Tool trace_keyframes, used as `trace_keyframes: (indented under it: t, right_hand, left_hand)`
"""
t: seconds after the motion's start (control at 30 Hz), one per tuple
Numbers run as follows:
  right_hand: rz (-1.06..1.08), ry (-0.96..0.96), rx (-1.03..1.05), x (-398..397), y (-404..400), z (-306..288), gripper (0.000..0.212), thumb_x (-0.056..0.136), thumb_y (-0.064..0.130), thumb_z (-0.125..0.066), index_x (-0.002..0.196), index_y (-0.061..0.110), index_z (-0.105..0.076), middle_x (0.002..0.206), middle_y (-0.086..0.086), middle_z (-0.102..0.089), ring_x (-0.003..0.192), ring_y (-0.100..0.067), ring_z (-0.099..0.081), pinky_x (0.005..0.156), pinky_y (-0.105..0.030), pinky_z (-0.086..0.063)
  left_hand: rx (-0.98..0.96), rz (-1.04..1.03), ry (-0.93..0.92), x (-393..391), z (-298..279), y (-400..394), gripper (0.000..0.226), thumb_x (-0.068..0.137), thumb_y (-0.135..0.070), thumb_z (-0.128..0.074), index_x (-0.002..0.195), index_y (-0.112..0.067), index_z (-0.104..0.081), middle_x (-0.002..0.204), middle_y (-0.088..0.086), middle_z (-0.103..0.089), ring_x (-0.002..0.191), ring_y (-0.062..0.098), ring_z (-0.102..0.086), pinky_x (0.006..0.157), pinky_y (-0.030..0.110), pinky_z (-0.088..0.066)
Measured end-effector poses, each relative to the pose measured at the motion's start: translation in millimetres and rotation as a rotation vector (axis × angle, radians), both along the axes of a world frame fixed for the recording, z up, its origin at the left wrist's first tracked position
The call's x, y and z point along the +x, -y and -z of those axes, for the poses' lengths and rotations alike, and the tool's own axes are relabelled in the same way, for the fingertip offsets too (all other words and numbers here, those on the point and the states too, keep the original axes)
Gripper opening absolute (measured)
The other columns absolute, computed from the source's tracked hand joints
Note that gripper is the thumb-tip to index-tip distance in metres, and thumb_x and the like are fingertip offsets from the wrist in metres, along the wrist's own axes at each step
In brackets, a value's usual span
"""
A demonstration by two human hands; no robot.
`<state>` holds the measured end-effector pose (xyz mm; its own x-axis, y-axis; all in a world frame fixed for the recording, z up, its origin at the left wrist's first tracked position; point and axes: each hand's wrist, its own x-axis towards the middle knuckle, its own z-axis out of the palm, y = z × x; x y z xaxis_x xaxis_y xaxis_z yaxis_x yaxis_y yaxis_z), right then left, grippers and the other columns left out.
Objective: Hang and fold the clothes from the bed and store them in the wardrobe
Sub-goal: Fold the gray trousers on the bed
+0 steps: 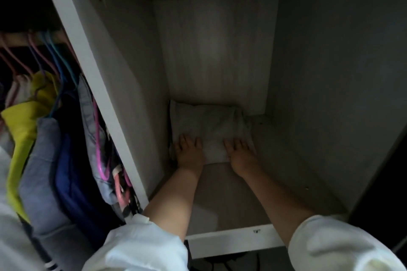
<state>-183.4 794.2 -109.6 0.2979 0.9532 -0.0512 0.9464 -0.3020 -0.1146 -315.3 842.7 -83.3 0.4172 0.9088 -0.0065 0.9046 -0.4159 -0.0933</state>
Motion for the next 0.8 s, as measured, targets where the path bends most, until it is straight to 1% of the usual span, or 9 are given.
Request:
trace_keyframes:
  t: [0.1,0.2,0.3,0.37,0.43,0.5,0.57,0.7,0.8]
  right_hand:
    - [-0.019,0.004,0.005,-1,13,1,0.055,0.1,0.015,-0.025,0.149,0.021,-0.001,0.155,-0.015,0.002,0.143,-0.03,-0.002,0.117,-0.036,-0.007]
    - [-0.027,0.021,0.042,-5,27,-3,0.058,0.096,0.013,-0.031,0.148,0.021,-0.005,0.155,-0.013,-0.003,0.142,-0.03,-0.008,0.116,-0.037,-0.013]
    - [-0.024,0.03,0.135,-15,51,-11,0.056,0.094,0.015,-0.037,0.147,0.018,-0.018,0.151,-0.01,-0.018,0.136,-0.029,-0.026,0.11,-0.037,-0.029]
    - [0.005,0.028,0.195,-22,68,-21,0.049,0.094,0.019,-0.04,0.141,0.015,-0.031,0.146,-0.009,-0.029,0.127,-0.029,-0.039,0.1,-0.035,-0.04]
    - [0.062,0.039,0.247,-31,95,-39,0.042,0.094,0.022,-0.04,0.135,0.013,-0.04,0.139,-0.011,-0.037,0.118,-0.031,-0.048,0.09,-0.034,-0.044]
    - [0.129,0.071,0.288,-36,119,-54,0.037,0.094,0.024,-0.04,0.129,0.011,-0.046,0.133,-0.012,-0.042,0.112,-0.032,-0.053,0.086,-0.035,-0.046]
    - [0.209,0.073,0.349,-41,153,-66,0.035,0.095,0.024,-0.04,0.127,0.011,-0.047,0.132,-0.011,-0.042,0.111,-0.032,-0.053,0.085,-0.035,-0.045]
    - [0.296,-0.027,0.505,-60,225,-74,0.038,0.093,0.02,-0.042,0.13,0.013,-0.049,0.136,-0.007,-0.043,0.114,-0.03,-0.051,0.086,-0.031,-0.043]
    - [0.35,0.029,0.518,-68,284,-71,0.038,0.093,0.019,-0.043,0.13,0.015,-0.051,0.13,-0.005,-0.048,0.11,-0.029,-0.054,0.083,-0.031,-0.044]
  left_hand:
    - [0.013,0.015,-0.009,-11,-1,8,0.05,0.099,-0.012,-0.023,0.148,-0.017,-0.011,0.153,0.021,-0.004,0.142,0.034,-0.005,0.113,0.046,-0.012]
    - [0.048,-0.005,-0.002,-18,-6,23,0.049,0.097,-0.011,-0.03,0.145,-0.013,-0.018,0.148,0.018,-0.021,0.138,0.032,-0.021,0.109,0.041,-0.026]
    - [0.069,0.003,-0.004,-28,-16,48,0.046,0.097,-0.01,-0.032,0.142,-0.013,-0.026,0.143,0.014,-0.03,0.133,0.029,-0.028,0.102,0.037,-0.035]
    - [0.097,0.044,-0.029,-35,-22,64,0.044,0.094,-0.009,-0.034,0.138,-0.012,-0.034,0.14,0.014,-0.033,0.131,0.03,-0.031,0.099,0.037,-0.037]
    - [0.139,0.079,-0.042,-43,-34,84,0.041,0.091,-0.007,-0.036,0.131,-0.01,-0.045,0.135,0.015,-0.041,0.126,0.03,-0.038,0.098,0.036,-0.038]
    - [0.177,0.085,-0.028,-46,-47,101,0.038,0.091,-0.007,-0.038,0.126,-0.007,-0.052,0.13,0.014,-0.048,0.121,0.029,-0.044,0.095,0.035,-0.04]
    - [0.201,0.124,-0.005,-48,-59,123,0.037,0.09,-0.006,-0.04,0.125,-0.006,-0.054,0.128,0.013,-0.05,0.12,0.028,-0.046,0.094,0.034,-0.041]
    - [0.169,0.266,0.017,-44,-65,173,0.034,0.092,-0.014,-0.048,0.124,-0.01,-0.055,0.129,0.01,-0.051,0.12,0.026,-0.047,0.094,0.032,-0.04]
    - [0.141,0.403,0.022,-34,-63,215,0.03,0.092,-0.016,-0.048,0.12,-0.009,-0.058,0.124,0.01,-0.057,0.116,0.026,-0.053,0.088,0.031,-0.044]
